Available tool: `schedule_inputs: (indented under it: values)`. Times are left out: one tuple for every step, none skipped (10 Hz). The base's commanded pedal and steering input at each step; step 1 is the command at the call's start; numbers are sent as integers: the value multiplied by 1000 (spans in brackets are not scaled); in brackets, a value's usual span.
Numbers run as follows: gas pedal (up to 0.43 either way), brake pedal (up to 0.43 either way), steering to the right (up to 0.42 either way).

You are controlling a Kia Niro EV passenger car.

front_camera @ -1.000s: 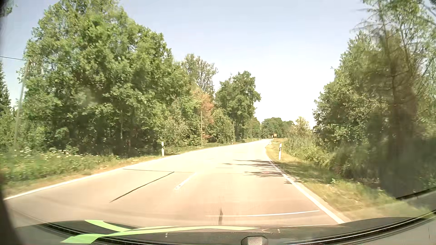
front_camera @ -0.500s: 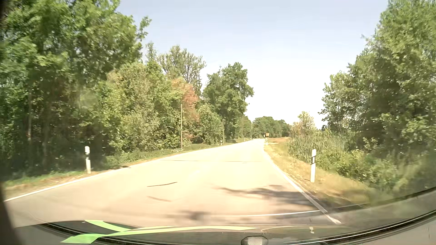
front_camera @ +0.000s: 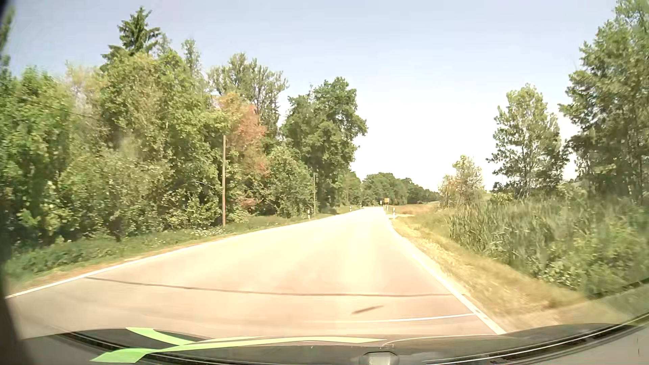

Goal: Follow the waypoints while adhering to traffic rules and regulations

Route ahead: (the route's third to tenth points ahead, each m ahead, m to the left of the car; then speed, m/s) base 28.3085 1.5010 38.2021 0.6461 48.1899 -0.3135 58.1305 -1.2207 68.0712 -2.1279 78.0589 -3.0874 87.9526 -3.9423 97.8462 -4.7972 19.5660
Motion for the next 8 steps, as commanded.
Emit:
schedule_inputs:
  values:
    - [228,0,18]
    - [240,0,18]
    - [248,0,18]
    - [268,0,16]
    - [268,0,13]
    - [268,0,11]
    - [268,0,11]
    - [260,0,11]
